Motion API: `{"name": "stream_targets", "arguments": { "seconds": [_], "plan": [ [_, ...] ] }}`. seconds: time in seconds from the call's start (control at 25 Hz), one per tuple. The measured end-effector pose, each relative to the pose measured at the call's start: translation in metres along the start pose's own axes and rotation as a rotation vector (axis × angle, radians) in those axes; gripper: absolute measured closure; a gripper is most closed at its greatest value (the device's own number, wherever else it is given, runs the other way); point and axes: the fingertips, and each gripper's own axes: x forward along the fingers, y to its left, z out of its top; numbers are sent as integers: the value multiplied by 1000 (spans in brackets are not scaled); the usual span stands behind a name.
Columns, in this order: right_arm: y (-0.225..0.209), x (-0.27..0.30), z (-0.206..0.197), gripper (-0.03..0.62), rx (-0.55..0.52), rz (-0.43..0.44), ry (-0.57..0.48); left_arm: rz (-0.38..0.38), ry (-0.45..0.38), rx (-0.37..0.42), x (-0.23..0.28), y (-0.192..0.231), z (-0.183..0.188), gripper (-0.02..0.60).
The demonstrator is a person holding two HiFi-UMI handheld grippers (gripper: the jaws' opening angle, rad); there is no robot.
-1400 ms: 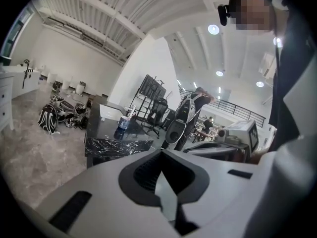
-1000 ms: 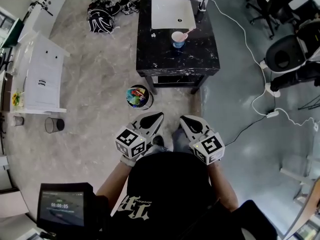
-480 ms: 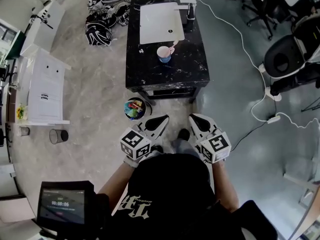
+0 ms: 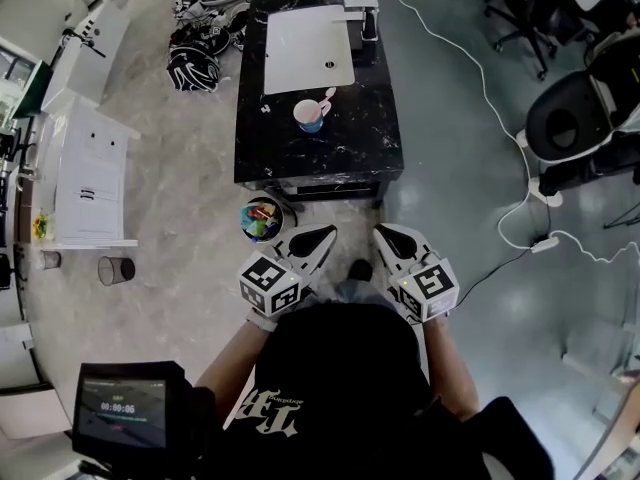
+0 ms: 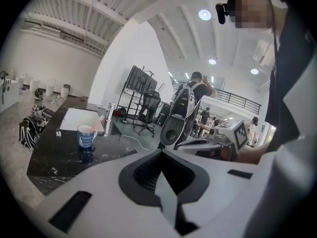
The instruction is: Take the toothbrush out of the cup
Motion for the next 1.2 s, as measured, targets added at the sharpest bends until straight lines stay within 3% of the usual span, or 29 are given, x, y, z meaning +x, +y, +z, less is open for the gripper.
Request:
{"name": "stream_targets", "arguments": {
  "seconds": [0.36, 0.68, 1.2],
  "plan": [
    [-40, -18, 3, 606, -4, -40, -18, -46, 37, 28, 41, -17, 1, 577],
    [-42, -32, -3, 606, 50, -73, -13, -83, 57, 54, 53, -29, 10, 577],
    [-42, -39, -8, 606, 18, -65, -15, -79, 51, 48, 47, -36, -1, 577]
  ]
}}
